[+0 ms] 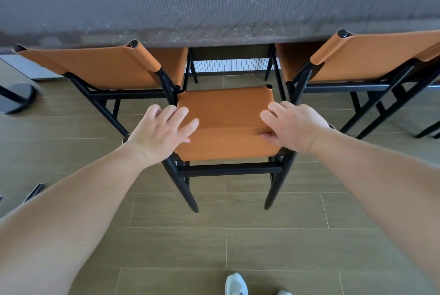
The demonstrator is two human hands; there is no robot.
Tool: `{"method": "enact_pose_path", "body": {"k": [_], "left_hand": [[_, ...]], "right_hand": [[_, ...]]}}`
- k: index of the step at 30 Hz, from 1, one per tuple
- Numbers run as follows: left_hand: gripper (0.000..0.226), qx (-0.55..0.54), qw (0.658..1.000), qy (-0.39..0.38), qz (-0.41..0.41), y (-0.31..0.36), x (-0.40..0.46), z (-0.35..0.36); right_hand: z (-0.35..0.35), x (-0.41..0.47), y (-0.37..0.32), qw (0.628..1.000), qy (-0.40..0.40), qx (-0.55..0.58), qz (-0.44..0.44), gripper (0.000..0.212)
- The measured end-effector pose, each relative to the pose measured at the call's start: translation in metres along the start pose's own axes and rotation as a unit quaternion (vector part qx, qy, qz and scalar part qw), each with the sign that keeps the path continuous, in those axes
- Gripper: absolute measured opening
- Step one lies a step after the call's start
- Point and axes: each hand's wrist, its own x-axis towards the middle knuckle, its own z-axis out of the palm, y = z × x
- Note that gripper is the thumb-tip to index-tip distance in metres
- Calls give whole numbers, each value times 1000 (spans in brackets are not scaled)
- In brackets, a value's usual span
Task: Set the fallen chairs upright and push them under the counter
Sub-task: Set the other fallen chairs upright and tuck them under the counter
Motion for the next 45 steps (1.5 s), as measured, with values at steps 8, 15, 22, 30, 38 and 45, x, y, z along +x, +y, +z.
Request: {"method": "enact_pose_path", "body": {"k": [8,15,22,30,38,45], "left_hand": [[62,20,999,23,14,-34,30,1],[61,32,999,27,29,-71,63,-5],[64,40,998,21,51,-106,94,-1],[55,4,997,-5,71,-111,110,-1],[46,-73,991,-25,105,-126,95,19],[50,-73,989,-5,128,-147,95,35]], "right_hand": [[-12,33,33,999,31,-9,3,41],[-21,67,63,999,35,-1,6,40],[-31,96,89,1000,30,5,3,40],[-42,102,106,1000,8,15,-16,35],[-47,101,71,998,-22,57,-4,28],[-53,109,56,999,3,49,-6,20]]}}
